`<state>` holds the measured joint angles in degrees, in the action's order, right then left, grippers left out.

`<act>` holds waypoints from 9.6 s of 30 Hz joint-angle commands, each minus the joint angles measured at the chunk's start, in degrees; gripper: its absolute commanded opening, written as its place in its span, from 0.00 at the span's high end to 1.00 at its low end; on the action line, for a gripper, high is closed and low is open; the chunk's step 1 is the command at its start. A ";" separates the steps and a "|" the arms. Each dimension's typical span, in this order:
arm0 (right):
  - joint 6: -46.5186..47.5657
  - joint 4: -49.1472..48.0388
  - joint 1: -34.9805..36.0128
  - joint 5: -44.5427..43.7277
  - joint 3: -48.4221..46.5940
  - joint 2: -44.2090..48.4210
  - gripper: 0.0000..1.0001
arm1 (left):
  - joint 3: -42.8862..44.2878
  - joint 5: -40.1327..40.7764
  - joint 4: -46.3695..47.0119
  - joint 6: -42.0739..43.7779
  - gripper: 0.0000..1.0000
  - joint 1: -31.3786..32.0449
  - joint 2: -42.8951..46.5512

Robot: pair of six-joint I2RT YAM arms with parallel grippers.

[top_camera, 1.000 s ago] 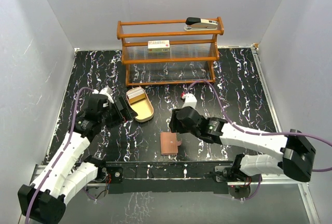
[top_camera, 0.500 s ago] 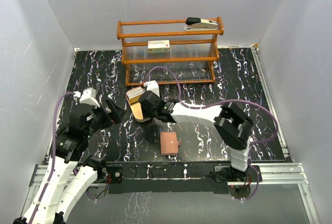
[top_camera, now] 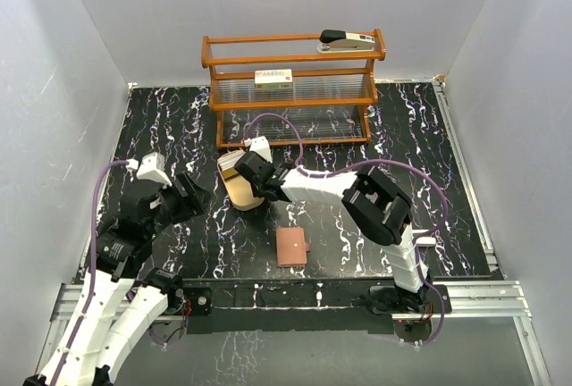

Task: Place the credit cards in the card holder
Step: Move the storage box to the center of the board, then open the card holder at the center of the board.

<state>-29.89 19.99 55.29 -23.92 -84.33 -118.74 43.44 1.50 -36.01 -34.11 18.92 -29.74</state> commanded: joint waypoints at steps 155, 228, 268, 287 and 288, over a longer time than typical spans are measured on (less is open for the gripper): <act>-28.21 -11.76 2.11 19.37 49.87 60.42 1.00 | -6.64 -26.75 19.90 -11.30 0.28 17.24 -33.83; -33.61 9.13 2.02 0.56 60.21 61.54 1.00 | -20.55 -37.66 73.90 -29.94 0.80 22.99 -55.81; -27.22 -5.60 2.06 15.47 51.05 50.62 0.72 | -16.49 -25.32 37.21 -19.06 1.00 23.18 -36.59; -27.74 -10.93 2.10 14.95 61.13 52.29 0.84 | -17.39 -29.55 51.64 -21.08 0.72 23.44 -42.78; -27.76 -11.15 2.11 15.03 61.27 52.29 0.84 | -17.37 -29.25 51.73 -21.21 0.74 23.44 -42.70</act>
<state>-57.39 10.48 57.25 -8.23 -24.64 -67.13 24.80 -27.44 13.67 -55.33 41.87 -72.97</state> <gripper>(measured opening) 0.160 0.293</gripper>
